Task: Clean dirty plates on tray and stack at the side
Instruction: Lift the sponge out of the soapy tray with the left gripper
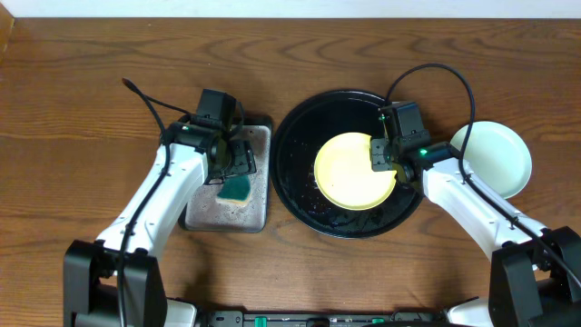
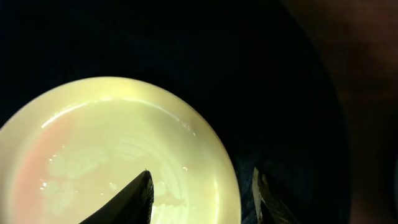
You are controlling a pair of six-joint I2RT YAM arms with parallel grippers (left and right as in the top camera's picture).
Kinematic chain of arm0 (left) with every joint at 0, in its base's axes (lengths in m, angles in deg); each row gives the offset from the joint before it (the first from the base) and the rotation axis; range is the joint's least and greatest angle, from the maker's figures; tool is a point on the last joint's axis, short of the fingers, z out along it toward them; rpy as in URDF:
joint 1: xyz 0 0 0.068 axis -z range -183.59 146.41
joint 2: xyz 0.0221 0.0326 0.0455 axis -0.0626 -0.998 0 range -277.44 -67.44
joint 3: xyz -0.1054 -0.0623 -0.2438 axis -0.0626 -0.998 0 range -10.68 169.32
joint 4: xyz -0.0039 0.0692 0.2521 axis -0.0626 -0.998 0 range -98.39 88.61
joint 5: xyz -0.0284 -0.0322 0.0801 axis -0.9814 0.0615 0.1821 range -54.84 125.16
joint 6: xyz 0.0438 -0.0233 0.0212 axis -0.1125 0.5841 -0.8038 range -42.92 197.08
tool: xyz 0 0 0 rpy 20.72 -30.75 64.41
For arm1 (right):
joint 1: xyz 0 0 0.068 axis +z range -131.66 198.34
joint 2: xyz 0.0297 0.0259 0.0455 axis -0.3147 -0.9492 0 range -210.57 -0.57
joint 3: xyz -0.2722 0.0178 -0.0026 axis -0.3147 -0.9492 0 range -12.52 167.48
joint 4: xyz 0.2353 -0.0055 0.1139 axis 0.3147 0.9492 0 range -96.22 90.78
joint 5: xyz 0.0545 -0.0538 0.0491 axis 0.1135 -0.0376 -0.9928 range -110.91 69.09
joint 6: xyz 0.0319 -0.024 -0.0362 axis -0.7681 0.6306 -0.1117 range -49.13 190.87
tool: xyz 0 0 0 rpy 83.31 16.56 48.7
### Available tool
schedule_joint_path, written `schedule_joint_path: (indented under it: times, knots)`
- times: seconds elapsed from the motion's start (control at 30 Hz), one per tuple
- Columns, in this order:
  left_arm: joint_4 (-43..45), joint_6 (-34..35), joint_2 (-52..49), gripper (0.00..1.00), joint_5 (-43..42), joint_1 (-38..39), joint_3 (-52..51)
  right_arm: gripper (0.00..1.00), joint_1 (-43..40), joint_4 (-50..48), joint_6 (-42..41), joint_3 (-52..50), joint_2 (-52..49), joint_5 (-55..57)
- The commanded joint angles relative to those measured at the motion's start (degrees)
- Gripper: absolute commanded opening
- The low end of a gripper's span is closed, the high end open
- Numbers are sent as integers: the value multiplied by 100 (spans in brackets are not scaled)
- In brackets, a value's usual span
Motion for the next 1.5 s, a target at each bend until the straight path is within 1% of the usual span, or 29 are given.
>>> schedule_joint_path:
  times: [0.0, 0.13, 0.27, 0.33, 0.4, 0.47, 0.53, 0.63, 0.73, 0.77, 0.8, 1.03, 1.3, 1.4, 1.47]
  knots:
    - [-37, 7, -271, 77, 68, -17, -17, 49, -216, -59, 538, 7, -205, 103]
    - [-20, 7, -529, 77, 48, 28, -17, 45, -372, -181, 533, 7, -461, 24]
    - [48, 7, -837, 76, 50, 79, -17, 44, -522, -339, 527, 7, -822, -444]
    - [76, 7, -966, 76, 50, 85, -17, 38, -557, -358, 507, 7, -955, -555]
    - [92, 7, -1073, 70, 48, 92, -17, 33, -562, -356, 507, 7, -1045, -636]
    - [94, 7, -1178, 67, 50, 96, -22, 25, -562, -343, 505, 7, -1073, -651]
    - [94, 7, -1283, 56, 50, 96, -24, 14, -562, -339, 505, 7, -1073, -654]
    - [94, 7, -1346, 44, 50, 96, -26, 11, -562, -299, 398, 7, -1073, -656]
    - [92, 7, -1355, 25, 50, 96, -26, 11, -562, -258, 356, 7, -1073, -656]
    - [94, 7, -1353, 14, 50, 96, -26, 10, -560, -247, 356, 7, -1073, -656]
    - [92, 4, -1353, 8, 50, 96, -26, 10, -560, -225, 356, 7, -1073, -656]
    - [70, -81, -1060, 7, 55, 94, 48, 9, -562, -120, 358, 7, -1073, -656]
    - [326, 9, 118, 7, 22, -177, 61, 9, -562, -96, 358, 7, -1073, -656]
    - [422, -52, 503, 7, -337, -382, 61, 9, -562, -98, 358, 7, -1073, -654]
    - [468, -229, 671, 7, -855, -560, 61, 8, -562, -98, 358, 7, -1073, -654]
